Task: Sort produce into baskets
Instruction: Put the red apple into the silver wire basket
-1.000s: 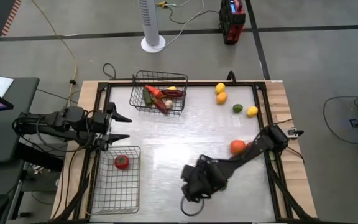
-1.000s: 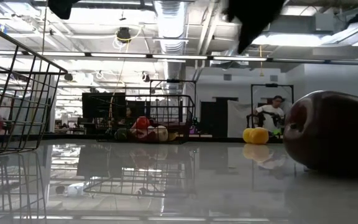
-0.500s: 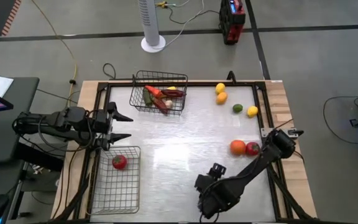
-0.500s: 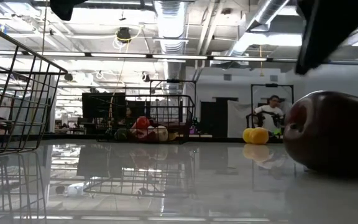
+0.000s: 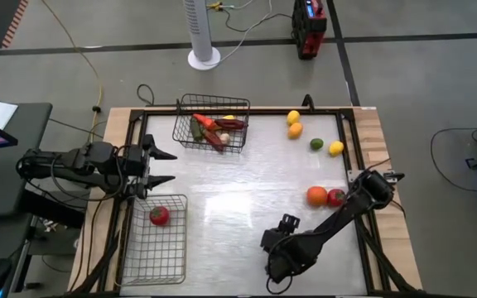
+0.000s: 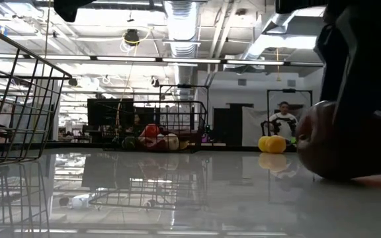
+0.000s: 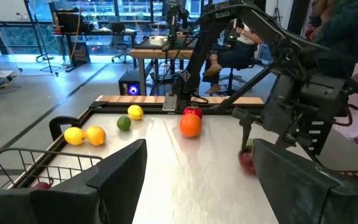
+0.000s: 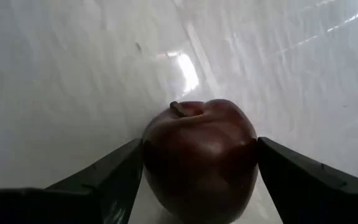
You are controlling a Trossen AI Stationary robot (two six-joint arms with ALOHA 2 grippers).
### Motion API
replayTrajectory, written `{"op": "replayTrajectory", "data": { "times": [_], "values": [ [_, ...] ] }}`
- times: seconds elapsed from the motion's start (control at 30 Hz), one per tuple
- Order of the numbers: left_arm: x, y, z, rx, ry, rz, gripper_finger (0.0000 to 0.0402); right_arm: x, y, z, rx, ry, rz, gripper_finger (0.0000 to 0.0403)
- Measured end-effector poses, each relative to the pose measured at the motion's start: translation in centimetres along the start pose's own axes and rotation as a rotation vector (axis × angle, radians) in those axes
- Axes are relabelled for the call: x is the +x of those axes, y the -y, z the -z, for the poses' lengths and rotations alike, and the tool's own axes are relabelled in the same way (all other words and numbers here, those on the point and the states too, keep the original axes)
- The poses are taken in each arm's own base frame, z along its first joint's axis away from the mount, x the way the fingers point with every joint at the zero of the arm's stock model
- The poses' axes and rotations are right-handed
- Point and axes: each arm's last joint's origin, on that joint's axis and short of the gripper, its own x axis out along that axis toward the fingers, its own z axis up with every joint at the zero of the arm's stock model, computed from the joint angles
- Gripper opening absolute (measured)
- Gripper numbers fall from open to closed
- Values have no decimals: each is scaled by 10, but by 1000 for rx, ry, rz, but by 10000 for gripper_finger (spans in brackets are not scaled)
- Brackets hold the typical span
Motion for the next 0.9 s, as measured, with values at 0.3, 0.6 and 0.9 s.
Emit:
{"op": "replayTrajectory", "data": {
  "times": [0.3,0.6,0.9],
  "values": [
    [0,0,0,4,-3,2,279,17,19,-24,-26,-54,-6,332],
    [-1,0,3,9,-33,14,279,33,32,-37,-30,-107,-1,391],
    [-1,0,4,33,-42,15,279,31,36,-39,-48,-99,13,375]
  ]
}}
